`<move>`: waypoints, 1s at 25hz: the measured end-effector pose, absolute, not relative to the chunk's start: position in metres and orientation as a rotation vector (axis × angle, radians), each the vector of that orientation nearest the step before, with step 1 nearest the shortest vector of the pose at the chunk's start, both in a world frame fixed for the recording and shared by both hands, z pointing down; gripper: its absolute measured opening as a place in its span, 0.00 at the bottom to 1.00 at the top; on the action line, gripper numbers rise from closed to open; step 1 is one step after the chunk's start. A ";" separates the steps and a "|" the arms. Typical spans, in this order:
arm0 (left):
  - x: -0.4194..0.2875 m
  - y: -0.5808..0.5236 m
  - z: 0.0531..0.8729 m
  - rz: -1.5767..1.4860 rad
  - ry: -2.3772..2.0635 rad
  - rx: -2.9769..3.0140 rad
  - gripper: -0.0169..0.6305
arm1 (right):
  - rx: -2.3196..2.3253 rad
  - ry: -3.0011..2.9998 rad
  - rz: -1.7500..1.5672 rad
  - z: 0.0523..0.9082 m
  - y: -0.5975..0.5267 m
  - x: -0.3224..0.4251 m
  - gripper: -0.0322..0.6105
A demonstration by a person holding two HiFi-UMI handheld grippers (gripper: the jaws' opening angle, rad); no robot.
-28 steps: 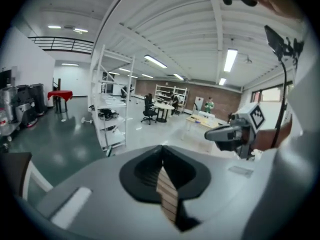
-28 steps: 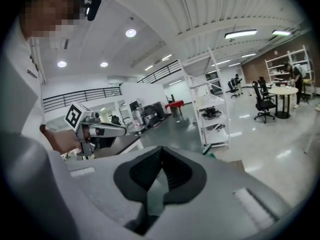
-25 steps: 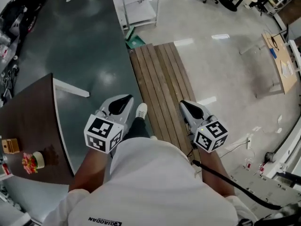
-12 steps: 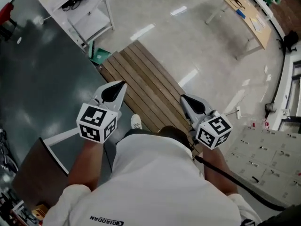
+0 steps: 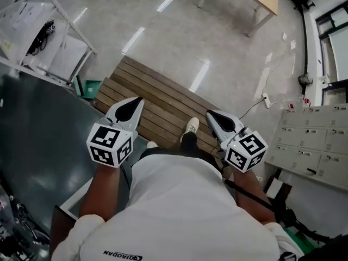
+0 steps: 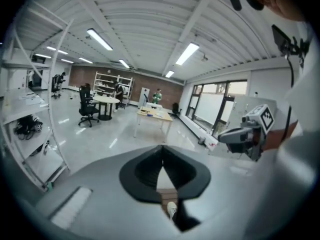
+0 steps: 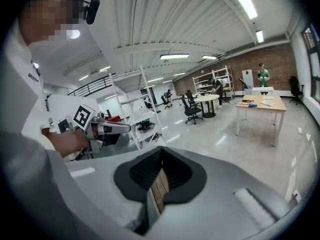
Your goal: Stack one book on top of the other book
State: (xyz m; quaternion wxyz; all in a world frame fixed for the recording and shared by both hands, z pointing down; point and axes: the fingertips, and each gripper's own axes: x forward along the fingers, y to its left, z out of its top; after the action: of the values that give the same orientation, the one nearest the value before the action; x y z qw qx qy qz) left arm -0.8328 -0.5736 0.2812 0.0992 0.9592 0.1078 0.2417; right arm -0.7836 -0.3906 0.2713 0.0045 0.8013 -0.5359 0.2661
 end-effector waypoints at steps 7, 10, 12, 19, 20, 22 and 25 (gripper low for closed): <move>-0.731 -0.516 0.302 0.723 0.467 2.892 0.04 | 2.652 -1.627 0.734 0.298 -0.339 -0.699 0.05; -0.682 -0.481 0.328 0.705 0.473 2.855 0.04 | 2.658 -1.605 0.693 0.316 -0.307 -0.657 0.05; -0.651 -0.448 0.335 0.691 0.517 2.824 0.04 | 2.666 -1.582 0.686 0.320 -0.280 -0.634 0.05; -0.586 -0.338 0.328 0.750 0.794 2.819 0.04 | 2.794 -1.414 0.771 0.330 -0.190 -0.586 0.05; -0.578 -0.327 0.330 0.767 0.827 2.820 0.04 | 2.828 -1.385 0.770 0.331 -0.179 -0.579 0.05; -0.564 -0.308 0.335 0.805 0.881 2.806 0.04 | 2.896 -1.325 0.772 0.334 -0.160 -0.565 0.05; -0.544 -0.282 0.342 0.861 0.954 2.777 0.04 | 2.971 -1.241 0.784 0.338 -0.133 -0.553 0.05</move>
State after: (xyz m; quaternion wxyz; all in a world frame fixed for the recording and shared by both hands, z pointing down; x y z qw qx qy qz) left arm -0.5442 -0.2821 0.3415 0.0409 0.9068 0.3115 0.2810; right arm -0.5527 -0.1328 0.3384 -0.0860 0.8932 -0.3731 0.2356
